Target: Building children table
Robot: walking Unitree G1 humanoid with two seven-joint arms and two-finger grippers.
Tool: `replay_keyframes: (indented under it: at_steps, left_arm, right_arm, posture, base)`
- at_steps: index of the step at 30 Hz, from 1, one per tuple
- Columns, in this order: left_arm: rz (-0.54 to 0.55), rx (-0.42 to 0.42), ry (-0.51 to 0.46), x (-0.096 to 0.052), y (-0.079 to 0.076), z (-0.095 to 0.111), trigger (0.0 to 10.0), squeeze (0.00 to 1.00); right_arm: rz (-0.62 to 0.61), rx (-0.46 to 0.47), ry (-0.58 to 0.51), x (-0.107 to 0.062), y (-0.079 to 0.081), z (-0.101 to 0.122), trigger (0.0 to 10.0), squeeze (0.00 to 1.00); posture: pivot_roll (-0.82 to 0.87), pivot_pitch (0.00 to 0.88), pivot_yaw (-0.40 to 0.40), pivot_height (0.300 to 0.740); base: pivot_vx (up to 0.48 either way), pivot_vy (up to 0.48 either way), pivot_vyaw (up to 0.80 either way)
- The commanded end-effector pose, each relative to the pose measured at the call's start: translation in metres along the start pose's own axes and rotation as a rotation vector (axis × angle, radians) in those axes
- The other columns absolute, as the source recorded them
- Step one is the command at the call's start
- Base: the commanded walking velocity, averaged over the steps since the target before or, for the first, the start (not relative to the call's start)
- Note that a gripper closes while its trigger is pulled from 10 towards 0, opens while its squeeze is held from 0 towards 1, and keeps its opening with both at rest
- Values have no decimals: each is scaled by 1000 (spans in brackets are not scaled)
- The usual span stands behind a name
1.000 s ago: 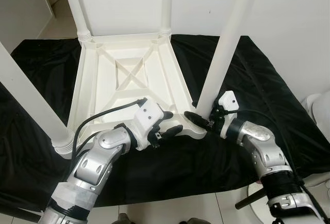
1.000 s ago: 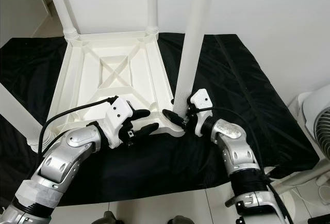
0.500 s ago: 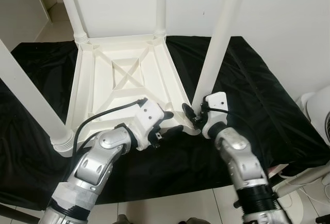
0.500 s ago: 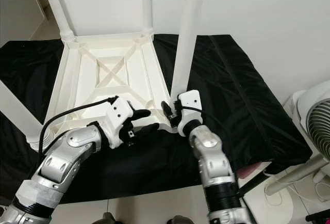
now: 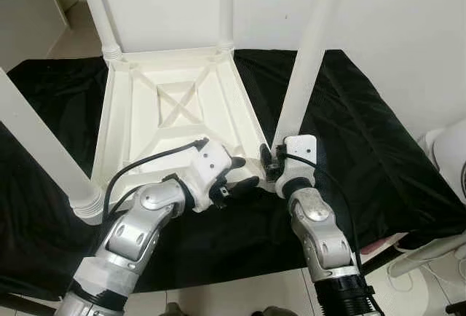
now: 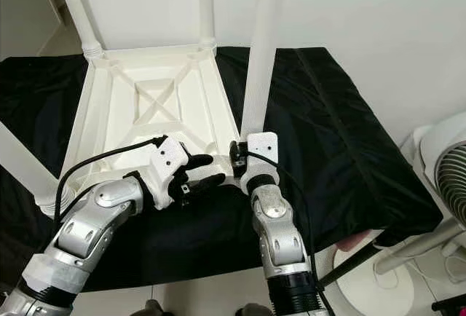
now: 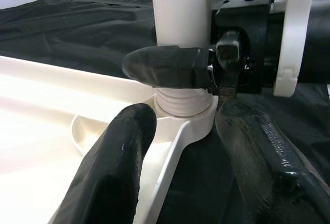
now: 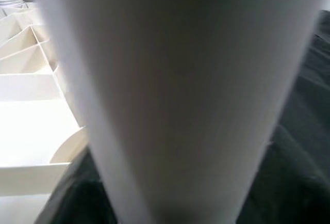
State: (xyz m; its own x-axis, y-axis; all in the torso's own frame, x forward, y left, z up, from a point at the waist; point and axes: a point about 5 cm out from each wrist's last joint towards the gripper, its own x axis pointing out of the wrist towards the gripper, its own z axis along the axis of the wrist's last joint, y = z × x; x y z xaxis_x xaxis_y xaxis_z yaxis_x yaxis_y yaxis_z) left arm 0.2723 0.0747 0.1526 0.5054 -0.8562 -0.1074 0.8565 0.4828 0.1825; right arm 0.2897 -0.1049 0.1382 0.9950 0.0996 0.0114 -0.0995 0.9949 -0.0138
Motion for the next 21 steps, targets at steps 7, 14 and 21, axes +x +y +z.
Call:
replay_keyframes:
  at_steps: [7,14,21]
  left_arm:
    - [-10,-6,5,1,0,-1,10000,0]
    - [-18,-6,6,1,-1,-1,10000,0]
    - [-52,-12,2,0,-5,-1,10000,0]
  right_arm:
    - [99,58,-22,-8,-8,1,10000,0]
    - [331,37,-16,-15,-28,-4,10000,0]
    - [505,-36,-3,-10,-48,-5,10000,0]
  posture:
    - [-102,0,19,740]
    - [-107,0,24,740]
    - [-109,0,28,740]
  base:
    - [0,0,0]
    - [0,0,0]
    - [0,0,0]
